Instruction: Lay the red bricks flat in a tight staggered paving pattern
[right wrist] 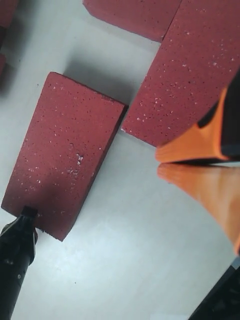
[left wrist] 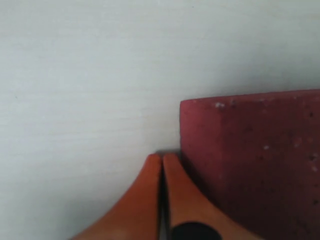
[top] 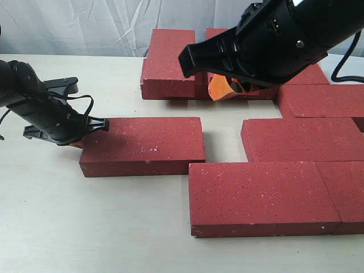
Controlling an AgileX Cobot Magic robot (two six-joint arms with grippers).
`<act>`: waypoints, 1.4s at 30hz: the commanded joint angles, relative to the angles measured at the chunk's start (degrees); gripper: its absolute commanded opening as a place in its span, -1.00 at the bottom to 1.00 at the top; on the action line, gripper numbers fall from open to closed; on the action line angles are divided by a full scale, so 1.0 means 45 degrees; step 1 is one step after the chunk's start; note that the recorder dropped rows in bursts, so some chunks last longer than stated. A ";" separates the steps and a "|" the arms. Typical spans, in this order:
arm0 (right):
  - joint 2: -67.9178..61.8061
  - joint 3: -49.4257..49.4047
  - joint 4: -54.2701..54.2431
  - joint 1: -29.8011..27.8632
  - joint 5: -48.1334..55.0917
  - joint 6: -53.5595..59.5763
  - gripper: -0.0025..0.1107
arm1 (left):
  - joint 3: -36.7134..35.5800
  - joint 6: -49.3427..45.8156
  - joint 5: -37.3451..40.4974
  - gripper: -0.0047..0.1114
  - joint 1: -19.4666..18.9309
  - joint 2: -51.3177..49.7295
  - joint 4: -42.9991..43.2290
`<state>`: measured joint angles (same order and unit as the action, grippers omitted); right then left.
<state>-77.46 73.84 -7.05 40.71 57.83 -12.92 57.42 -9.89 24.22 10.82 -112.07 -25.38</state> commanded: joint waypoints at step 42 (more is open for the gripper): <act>-0.4139 0.0044 -0.2932 -0.0005 -0.1646 0.2179 -0.97 | 0.0338 0.2198 0.2631 -0.92 -0.0213 0.2396 0.2234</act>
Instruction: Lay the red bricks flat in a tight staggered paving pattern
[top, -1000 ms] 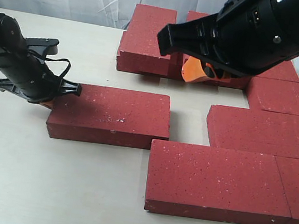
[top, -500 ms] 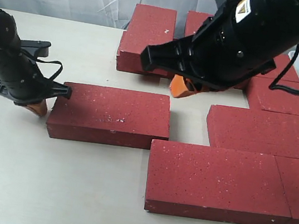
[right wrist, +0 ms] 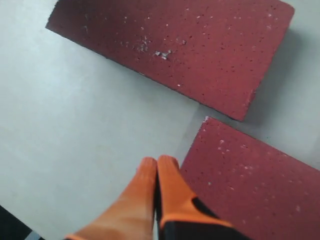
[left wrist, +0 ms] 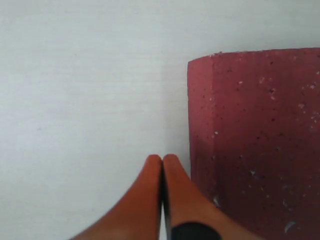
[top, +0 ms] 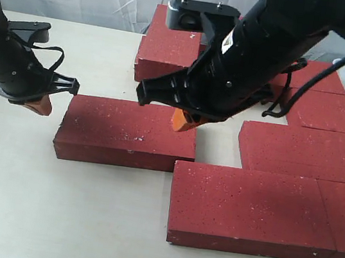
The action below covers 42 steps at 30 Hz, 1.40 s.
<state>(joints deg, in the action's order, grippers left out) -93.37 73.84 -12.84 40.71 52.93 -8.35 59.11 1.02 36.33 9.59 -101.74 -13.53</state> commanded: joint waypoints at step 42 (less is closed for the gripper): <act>-0.5218 0.0044 -0.0681 0.0728 -0.6302 -0.0627 -0.97 | -0.0038 -0.2038 -0.3376 -0.92 0.0060 -0.1525 -0.1997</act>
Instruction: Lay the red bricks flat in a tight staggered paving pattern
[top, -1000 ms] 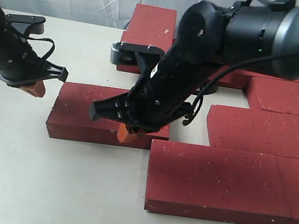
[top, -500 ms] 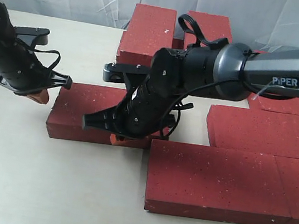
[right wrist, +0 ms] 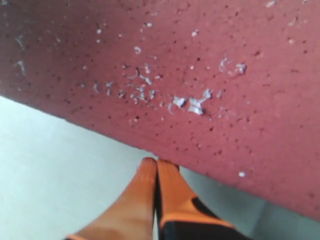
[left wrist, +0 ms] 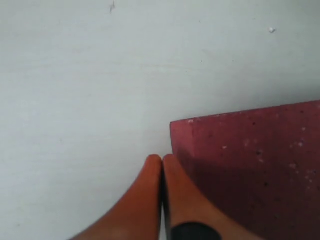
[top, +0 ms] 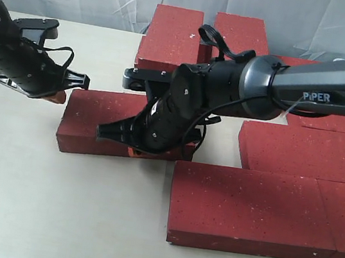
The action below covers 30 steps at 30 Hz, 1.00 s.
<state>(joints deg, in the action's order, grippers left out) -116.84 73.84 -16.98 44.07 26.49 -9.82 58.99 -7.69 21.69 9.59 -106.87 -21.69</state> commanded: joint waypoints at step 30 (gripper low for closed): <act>-0.0002 0.0044 0.2432 -0.0020 -0.1264 -0.3199 -0.97 | 0.0440 -0.0098 -0.0333 -0.92 0.0379 -0.1392 -0.0565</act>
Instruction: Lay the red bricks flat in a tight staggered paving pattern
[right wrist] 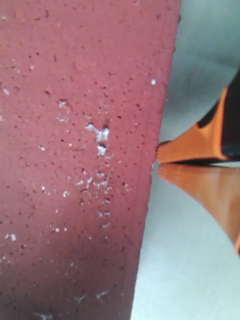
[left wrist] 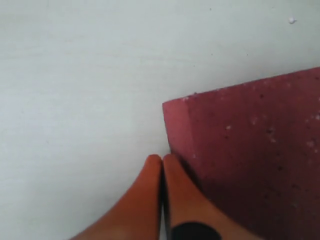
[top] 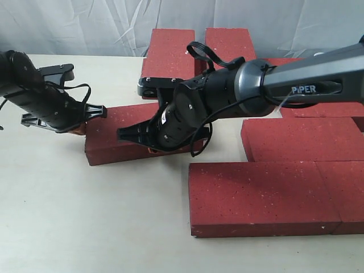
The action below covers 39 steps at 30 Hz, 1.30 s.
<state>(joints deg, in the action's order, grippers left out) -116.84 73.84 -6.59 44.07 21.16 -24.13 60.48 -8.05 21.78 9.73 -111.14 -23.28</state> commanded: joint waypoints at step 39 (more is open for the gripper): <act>-0.0002 0.0044 0.2771 -0.1797 0.2119 -0.2695 -0.97 | 0.1671 -0.0018 0.1212 -0.92 0.0788 -0.0262 -0.0780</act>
<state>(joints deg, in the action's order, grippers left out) -116.84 73.84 6.48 36.47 31.23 -36.80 67.78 -8.16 28.12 11.74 -112.23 -25.94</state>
